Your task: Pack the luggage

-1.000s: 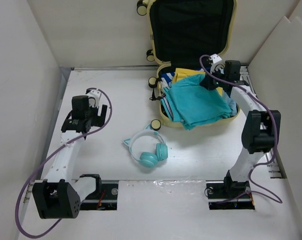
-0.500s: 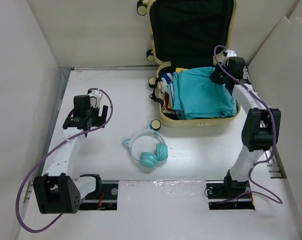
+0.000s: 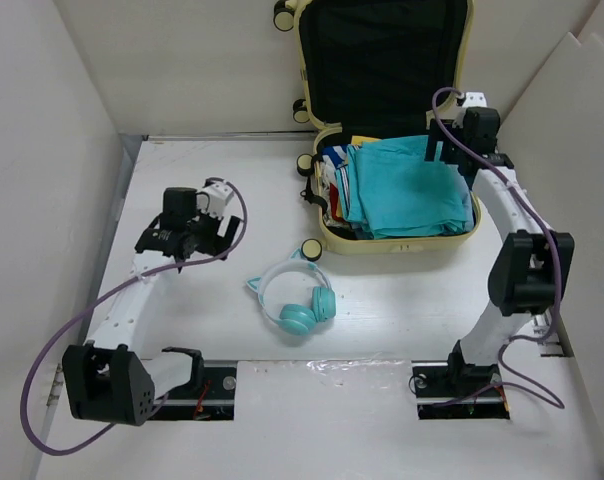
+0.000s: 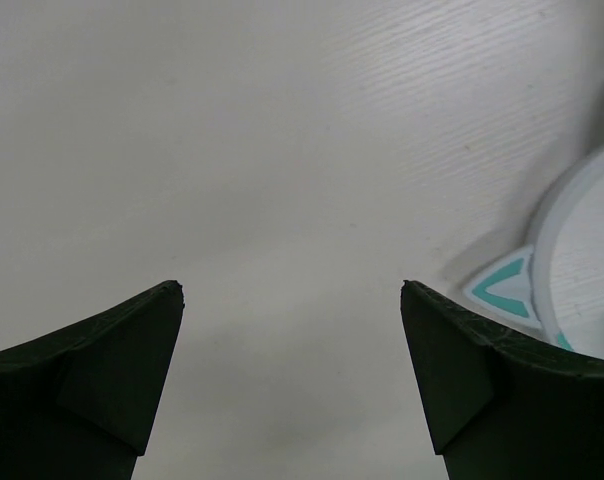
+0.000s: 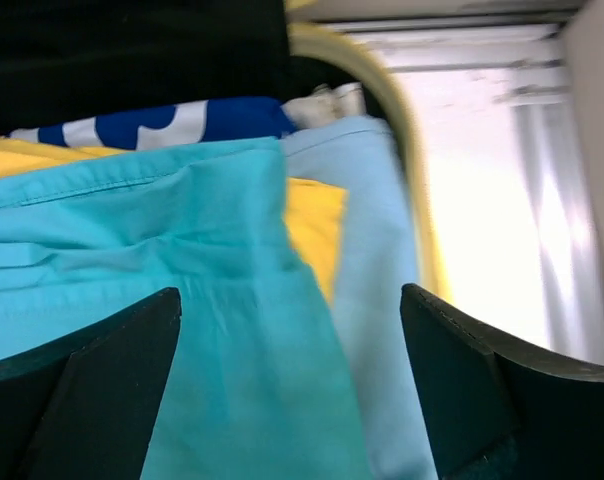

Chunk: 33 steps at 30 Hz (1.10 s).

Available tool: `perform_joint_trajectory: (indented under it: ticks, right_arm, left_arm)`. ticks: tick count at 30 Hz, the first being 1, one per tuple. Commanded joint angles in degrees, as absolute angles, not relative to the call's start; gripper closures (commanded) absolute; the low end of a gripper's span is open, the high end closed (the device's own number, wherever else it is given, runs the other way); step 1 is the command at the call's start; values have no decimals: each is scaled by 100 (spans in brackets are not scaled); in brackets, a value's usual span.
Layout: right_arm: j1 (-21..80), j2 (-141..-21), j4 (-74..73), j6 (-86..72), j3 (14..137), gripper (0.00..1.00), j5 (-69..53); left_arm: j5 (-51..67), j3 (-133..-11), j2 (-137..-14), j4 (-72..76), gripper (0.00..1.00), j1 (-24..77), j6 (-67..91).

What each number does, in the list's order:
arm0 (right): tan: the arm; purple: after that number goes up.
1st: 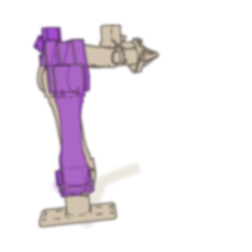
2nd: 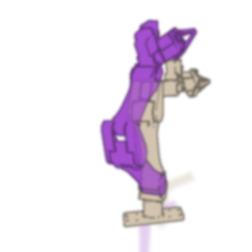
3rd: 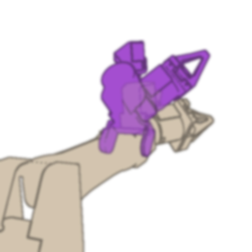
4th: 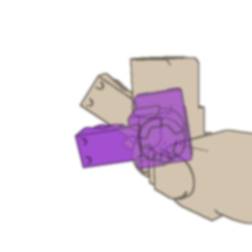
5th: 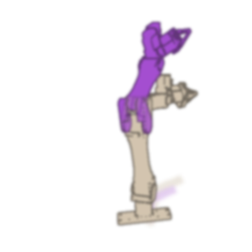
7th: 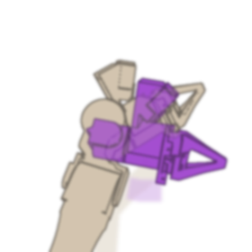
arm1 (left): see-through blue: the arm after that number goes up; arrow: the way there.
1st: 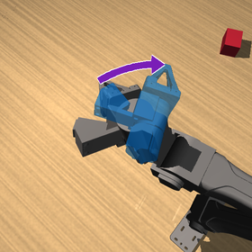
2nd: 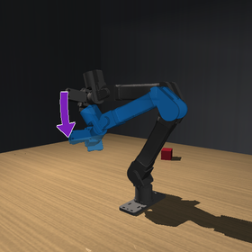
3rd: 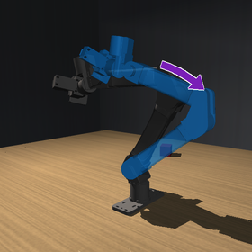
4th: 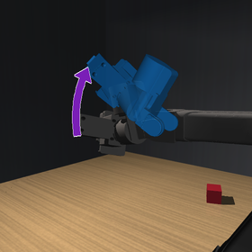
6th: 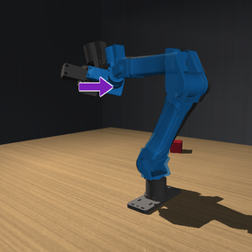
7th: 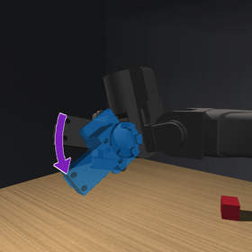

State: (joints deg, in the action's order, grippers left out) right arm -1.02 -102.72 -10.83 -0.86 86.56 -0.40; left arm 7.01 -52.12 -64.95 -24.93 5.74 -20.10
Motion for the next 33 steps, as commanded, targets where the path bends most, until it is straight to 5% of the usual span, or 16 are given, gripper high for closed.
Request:
perform_joint_trajectory:
  ticks: [1, 5, 9, 10, 14, 21, 30, 33]
  right_arm:
    - [122, -9414, -1826, 518, 9193, 6, 1156]
    - [886, -8773, -2329, 571, 8773, 6, 1862]
    - [1834, -8402, -1874, 300, 7605, 17, 461]
    - [1950, -8481, -1585, 12, 7263, 22, 196]
    - [2443, -8945, -959, -736, 6979, 68, -509]
    - [2269, -10079, -615, -1046, 7058, 91, -869]
    - [2329, -9511, -887, -554, 7339, 87, -1125]
    - [2399, -9142, -1142, -396, 7506, 82, -1125]
  left_arm:
    - [1256, -5353, -6582, -2672, 14, 1097, -2206]
    - [1546, -5221, -6977, -2786, 12, 2011, -2311]
    - [1477, -5221, -7425, -2707, 11, 2443, -2372]
    - [1477, -5221, -7514, -2707, 11, 2443, -2373]
    - [1696, -5282, -7866, -2523, 11, 2750, -2435]
    - [1259, -4834, -8488, -1776, 10, 3207, -2487]
    - [405, -4887, -9062, -1275, 14, 3208, -2233]
    - [517, -5009, -9193, -1222, 29, 3208, -2381]
